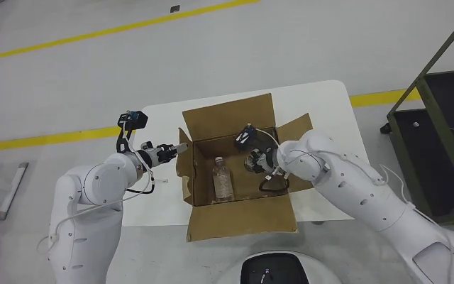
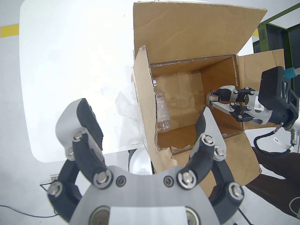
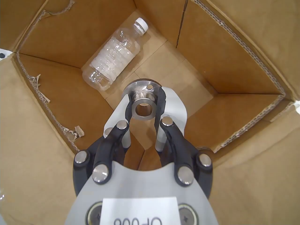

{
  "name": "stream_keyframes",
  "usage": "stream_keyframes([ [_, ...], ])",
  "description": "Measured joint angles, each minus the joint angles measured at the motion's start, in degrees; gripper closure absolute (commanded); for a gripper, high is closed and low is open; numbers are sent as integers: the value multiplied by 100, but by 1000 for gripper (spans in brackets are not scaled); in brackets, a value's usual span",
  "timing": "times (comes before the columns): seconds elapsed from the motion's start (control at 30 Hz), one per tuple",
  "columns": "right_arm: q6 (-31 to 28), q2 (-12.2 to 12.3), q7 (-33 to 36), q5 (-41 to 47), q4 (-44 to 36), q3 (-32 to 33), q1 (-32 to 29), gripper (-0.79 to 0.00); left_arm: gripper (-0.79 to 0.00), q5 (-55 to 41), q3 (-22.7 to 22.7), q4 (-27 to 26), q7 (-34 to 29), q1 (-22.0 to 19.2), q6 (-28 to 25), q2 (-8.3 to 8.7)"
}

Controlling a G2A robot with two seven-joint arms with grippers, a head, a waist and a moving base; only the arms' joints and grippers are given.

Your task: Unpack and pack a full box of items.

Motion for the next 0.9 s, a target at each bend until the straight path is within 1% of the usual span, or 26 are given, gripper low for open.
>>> stream_keyframes([
  [0.07,-2,0,-1,-2,-2,-2,-2,0,-785,0,0,0,0,0,0,0],
  [0.17,-183,-10,-134,-110,-23,-83,-63,0,-785,0,0,0,0,0,0,0],
  [0.27,-237,-98,-262,-122,224,-282,2,0,-785,0,0,0,0,0,0,0],
  [0.37,-317,-261,-412,-40,697,-596,205,0,-785,0,0,0,0,0,0,0],
  [0.5,-373,-544,-572,133,1448,-1044,523,0,-785,0,0,0,0,0,0,0],
  [0.7,-492,-959,-772,366,2510,-1520,881,0,-785,0,0,0,0,0,0,0],
  [0.9,-552,-1333,-939,441,3256,-1841,1083,0,-785,0,0,0,0,0,0,0],
])
